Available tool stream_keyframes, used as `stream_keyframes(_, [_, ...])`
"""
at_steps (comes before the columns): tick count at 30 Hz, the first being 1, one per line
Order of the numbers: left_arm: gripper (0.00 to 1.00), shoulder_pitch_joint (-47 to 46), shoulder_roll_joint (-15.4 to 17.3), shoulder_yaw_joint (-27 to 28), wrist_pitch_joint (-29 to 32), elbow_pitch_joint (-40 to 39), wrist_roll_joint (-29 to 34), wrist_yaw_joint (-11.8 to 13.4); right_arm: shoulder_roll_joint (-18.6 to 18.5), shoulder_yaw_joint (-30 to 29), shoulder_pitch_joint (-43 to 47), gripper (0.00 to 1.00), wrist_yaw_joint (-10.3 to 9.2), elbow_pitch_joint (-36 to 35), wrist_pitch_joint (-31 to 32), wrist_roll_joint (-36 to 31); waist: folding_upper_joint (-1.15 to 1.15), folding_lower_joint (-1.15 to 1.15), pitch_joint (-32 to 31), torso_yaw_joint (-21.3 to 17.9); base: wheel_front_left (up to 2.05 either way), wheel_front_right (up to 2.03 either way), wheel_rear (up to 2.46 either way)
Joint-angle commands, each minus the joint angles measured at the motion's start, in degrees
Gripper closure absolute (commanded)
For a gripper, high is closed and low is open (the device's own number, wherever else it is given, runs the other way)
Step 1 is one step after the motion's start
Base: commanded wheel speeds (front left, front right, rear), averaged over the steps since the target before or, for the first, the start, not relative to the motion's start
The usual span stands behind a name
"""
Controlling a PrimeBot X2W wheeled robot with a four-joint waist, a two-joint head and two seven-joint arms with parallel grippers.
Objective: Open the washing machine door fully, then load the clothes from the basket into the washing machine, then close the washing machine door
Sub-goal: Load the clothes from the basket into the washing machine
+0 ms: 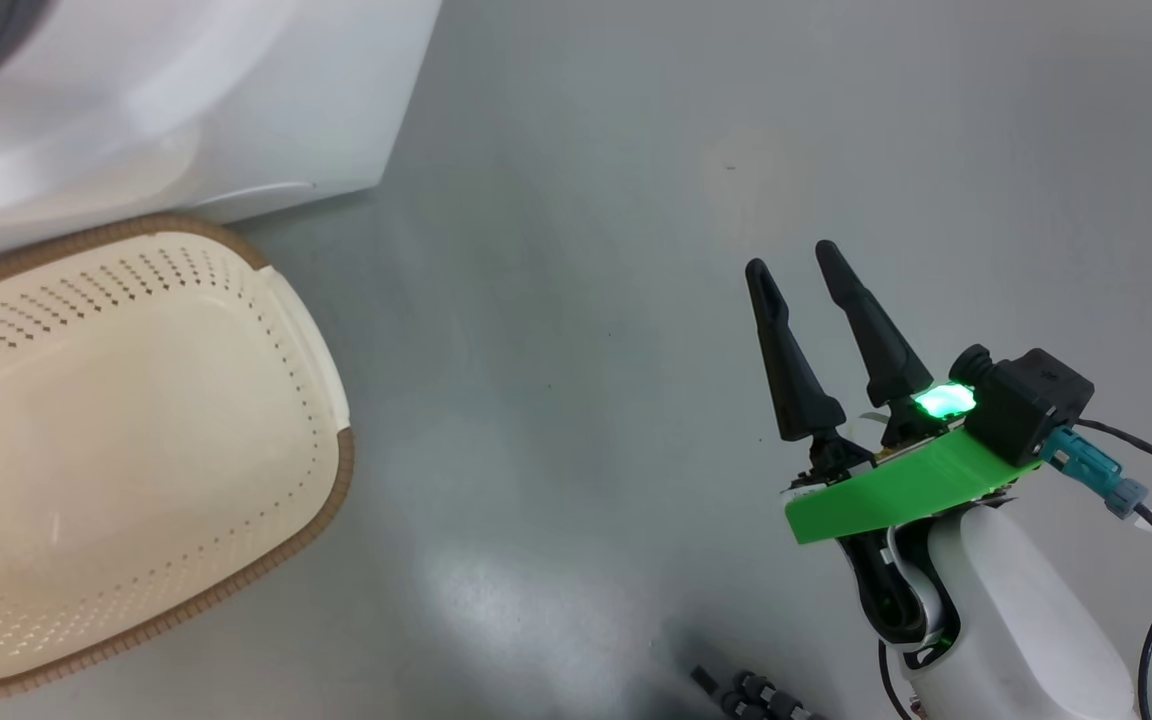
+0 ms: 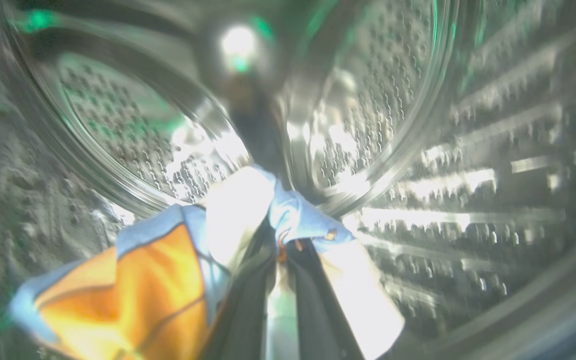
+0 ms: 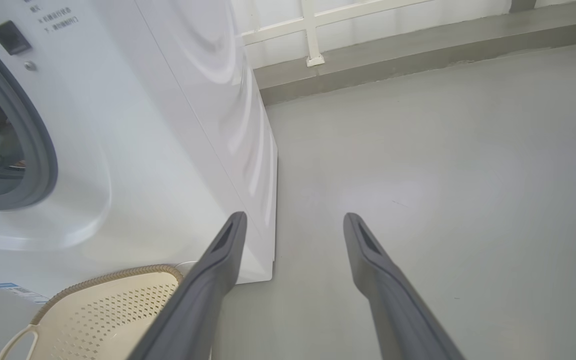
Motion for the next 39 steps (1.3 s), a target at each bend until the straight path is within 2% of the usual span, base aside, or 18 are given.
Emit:
stream_keyframes(1, [1.0,1.12,2.83,-0.26,-0.04,2.56,0.39,-0.34,-0.19,1.15,1.21,0.0,0.26,-1.13,-0.46,0.39,0.0,0.0,-0.34,-0.11,0.0,0.0,0.0])
stream_keyframes(5, [1.0,-1.54,3.63,-1.71,1.89,9.64,1.0,-0.45,-0.19,1.37,1.2,0.0,0.26,-1.06,-0.46,0.65,0.0,0.0,-0.45,-0.15,0.0,0.0,0.0])
stream_keyframes(11, [1.0,-5.64,4.46,-3.76,5.76,15.04,2.04,-0.46,-0.19,1.48,0.89,0.0,0.26,-1.1,-0.46,1.07,0.0,0.0,-0.64,0.06,0.0,0.0,0.0])
stream_keyframes(13, [0.72,-6.34,4.57,-4.34,7.59,15.98,2.18,-0.51,-0.19,1.43,0.94,0.0,0.26,-1.06,-0.46,1.19,0.0,0.0,-0.79,0.21,0.0,0.0,0.0])
stream_keyframes(15, [0.58,-6.73,4.76,-4.63,9.19,16.63,2.15,-0.5,-0.19,1.4,1.03,0.0,0.26,-0.95,-0.46,1.25,0.0,0.0,-1.03,0.35,0.0,0.0,0.0])
stream_keyframes(16, [0.47,-6.74,4.7,-4.7,10.16,16.92,1.98,-0.52,-0.19,1.37,1.06,0.0,0.26,-0.89,-0.46,1.26,0.0,0.0,-1.15,0.44,0.0,0.0,0.0])
stream_keyframes(17, [0.16,-6.72,4.66,-4.79,10.81,17.12,1.85,-0.55,-0.19,1.32,1.08,0.0,0.26,-0.85,-0.46,1.27,0.0,0.0,-1.28,0.54,0.0,0.0,0.0])
stream_keyframes(18, [0.16,-6.72,4.66,-4.79,10.81,17.12,1.85,-0.55,-0.19,1.32,1.08,0.0,0.26,-0.85,-0.46,1.27,0.0,0.0,-1.28,0.54,0.0,0.0,0.0])
stream_keyframes(19, [0.0,-6.65,4.59,-4.87,11.22,17.27,1.7,-0.57,-0.18,1.24,1.1,0.0,0.26,-0.83,-0.46,1.25,0.0,0.0,-1.41,0.67,0.0,0.0,0.0])
stream_keyframes(25, [0.0,-6.38,3.42,-4.58,9.15,17.6,-0.21,-0.71,-0.18,0.59,0.89,0.0,0.26,-0.81,-0.46,0.73,0.0,0.0,-2.09,1.6,0.0,0.0,0.0])
stream_keyframes(33, [0.0,-3.67,0.49,-3.52,2.68,17.69,-4.54,-0.87,-0.18,-0.44,0.93,0.0,0.26,-0.64,-0.46,-0.52,0.0,0.0,-3.54,3.63,0.0,0.0,0.0])
stream_keyframes(39, [0.0,0.44,-1.7,-4.44,0.01,14.34,-8.92,-0.89,-0.21,-1.16,1.05,0.0,0.26,-0.48,-0.46,-1.51,0.0,0.0,-4.88,5.2,0.0,0.0,0.0])
